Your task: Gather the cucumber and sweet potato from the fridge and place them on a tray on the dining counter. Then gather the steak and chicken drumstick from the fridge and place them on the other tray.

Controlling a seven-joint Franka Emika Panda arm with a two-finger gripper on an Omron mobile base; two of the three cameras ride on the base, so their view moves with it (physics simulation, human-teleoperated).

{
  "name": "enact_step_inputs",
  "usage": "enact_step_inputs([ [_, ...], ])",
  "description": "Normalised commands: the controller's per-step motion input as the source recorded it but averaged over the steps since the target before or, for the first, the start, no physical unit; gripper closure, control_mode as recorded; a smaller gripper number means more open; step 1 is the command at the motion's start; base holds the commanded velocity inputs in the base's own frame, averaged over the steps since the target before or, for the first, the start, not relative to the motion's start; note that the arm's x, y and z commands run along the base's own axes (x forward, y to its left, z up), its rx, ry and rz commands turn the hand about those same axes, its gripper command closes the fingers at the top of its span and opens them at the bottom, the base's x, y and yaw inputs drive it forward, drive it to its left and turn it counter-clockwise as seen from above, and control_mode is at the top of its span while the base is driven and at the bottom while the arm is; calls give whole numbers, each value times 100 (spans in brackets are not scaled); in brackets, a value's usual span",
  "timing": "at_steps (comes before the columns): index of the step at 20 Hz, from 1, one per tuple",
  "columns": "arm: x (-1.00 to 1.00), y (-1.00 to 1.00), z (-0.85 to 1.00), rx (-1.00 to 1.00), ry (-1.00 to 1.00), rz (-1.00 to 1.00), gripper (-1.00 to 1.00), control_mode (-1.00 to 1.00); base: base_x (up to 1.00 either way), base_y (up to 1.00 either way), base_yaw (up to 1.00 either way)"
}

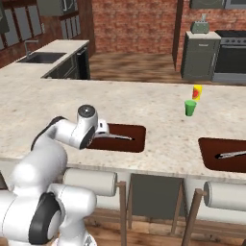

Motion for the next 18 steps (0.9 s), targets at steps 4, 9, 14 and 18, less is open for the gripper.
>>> enact_step_inputs([
  [4,41,21,-35,0,0,0,100,-100,0,0,0],
  [9,37,11,-44,0,0,0,100,-100,0,0,0],
  [14,31,0,-28,0,0,0,100,-100,0,0,0],
  [18,29,0,-16,0,0,0,100,-100,0,0,0],
])
